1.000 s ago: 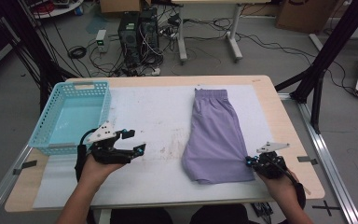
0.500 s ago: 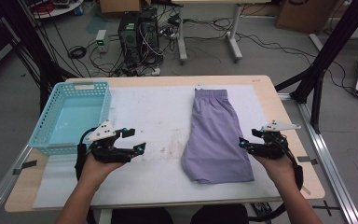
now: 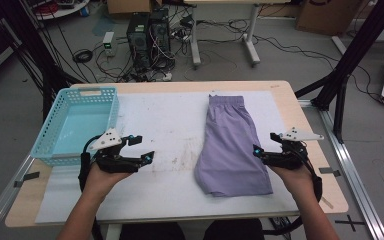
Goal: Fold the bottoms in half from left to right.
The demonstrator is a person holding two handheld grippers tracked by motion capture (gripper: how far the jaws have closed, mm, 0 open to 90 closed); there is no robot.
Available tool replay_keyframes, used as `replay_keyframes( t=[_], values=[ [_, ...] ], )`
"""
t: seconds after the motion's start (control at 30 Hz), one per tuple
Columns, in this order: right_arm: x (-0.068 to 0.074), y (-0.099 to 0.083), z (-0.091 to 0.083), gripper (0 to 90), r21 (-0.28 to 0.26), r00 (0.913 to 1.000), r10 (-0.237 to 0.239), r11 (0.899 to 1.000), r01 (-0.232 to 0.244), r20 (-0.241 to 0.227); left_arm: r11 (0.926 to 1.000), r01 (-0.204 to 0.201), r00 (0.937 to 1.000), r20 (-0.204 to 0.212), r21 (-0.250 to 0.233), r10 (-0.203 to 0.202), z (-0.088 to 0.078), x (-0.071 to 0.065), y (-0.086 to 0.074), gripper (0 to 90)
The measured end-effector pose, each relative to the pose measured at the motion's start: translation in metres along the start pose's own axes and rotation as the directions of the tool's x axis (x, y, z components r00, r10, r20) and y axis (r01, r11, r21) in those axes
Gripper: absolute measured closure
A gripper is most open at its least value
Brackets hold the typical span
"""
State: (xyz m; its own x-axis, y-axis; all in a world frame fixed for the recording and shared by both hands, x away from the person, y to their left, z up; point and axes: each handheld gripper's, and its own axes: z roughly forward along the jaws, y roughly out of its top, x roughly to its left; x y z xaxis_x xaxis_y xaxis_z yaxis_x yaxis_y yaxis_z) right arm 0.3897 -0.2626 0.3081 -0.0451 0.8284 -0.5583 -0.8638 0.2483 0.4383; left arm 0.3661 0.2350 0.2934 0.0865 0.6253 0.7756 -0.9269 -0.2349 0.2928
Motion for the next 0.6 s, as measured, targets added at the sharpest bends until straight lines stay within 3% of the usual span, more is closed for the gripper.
replay_keyframes(
  t=[0.6],
  values=[
    [-0.0015,-0.0012,0.0008,19.7,-0.002,1.0000,0.009,1.000,-0.009,0.003,1.0000,-0.006,1.0000,-0.005,0.004,0.006,-0.0001,0.0007,0.0000,24.3]
  ],
)
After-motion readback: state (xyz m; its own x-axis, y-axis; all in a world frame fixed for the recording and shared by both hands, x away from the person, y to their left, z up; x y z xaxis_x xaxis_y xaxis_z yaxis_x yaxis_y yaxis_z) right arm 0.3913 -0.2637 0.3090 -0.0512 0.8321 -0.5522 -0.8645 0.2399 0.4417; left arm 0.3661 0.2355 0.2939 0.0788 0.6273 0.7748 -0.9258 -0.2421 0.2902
